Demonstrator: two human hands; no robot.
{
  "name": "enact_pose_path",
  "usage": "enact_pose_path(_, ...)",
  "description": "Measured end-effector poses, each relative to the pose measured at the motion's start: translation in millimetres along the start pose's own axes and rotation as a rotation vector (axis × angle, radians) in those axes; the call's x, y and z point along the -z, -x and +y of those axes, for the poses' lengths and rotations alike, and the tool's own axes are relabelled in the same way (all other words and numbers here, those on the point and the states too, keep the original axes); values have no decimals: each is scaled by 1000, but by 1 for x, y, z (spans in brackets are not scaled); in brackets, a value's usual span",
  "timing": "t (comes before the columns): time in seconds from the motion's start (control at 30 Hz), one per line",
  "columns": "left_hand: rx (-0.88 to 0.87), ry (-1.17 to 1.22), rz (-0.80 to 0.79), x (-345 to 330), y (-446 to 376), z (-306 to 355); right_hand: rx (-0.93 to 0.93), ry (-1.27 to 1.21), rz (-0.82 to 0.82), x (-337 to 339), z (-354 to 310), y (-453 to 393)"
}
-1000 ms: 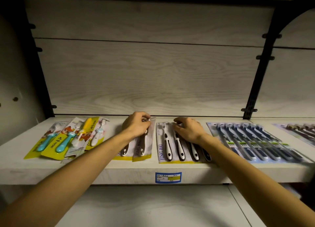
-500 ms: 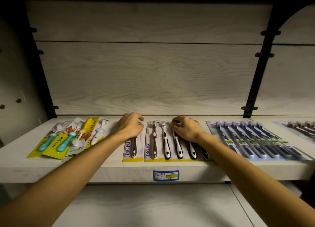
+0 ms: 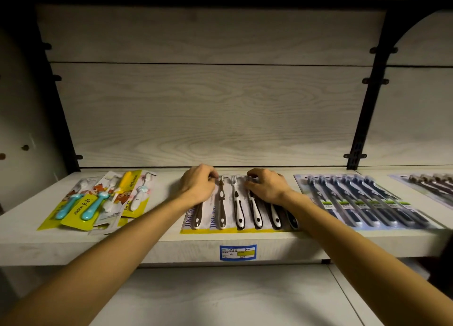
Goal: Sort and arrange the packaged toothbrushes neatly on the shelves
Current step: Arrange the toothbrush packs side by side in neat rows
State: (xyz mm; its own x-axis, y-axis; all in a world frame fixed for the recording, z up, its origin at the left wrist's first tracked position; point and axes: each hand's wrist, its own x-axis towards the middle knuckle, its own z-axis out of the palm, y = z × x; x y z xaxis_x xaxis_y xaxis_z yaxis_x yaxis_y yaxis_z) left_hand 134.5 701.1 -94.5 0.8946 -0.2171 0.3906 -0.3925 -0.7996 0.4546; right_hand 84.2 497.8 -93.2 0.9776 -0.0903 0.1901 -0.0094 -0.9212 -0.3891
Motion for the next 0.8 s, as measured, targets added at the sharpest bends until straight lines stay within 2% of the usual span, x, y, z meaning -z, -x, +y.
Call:
enact_pose_path(0.23, 7, 13, 45, -5, 4, 21, -44, -167, 21, 5, 0, 4)
enact_pose_path(0.3, -77, 12, -39, -5, 13, 21, -32, -176, 7, 6, -1, 6)
enact_pose_path(0.4, -192, -120, -210, -7, 36, 22, -12, -77, -32, 2, -1, 14)
enact_pose_path(0.53, -189, -165, -361, -6, 51, 23, 48, 76, -64, -3, -4, 24)
enact_pose_path(0.63, -183, -203, -399, -6, 54, 23, 59, 126, -97, -4, -3, 25)
enact_pose_path(0.8, -251, -184, -357, -11, 59, 19, 72, 141, -121, -6, -2, 26)
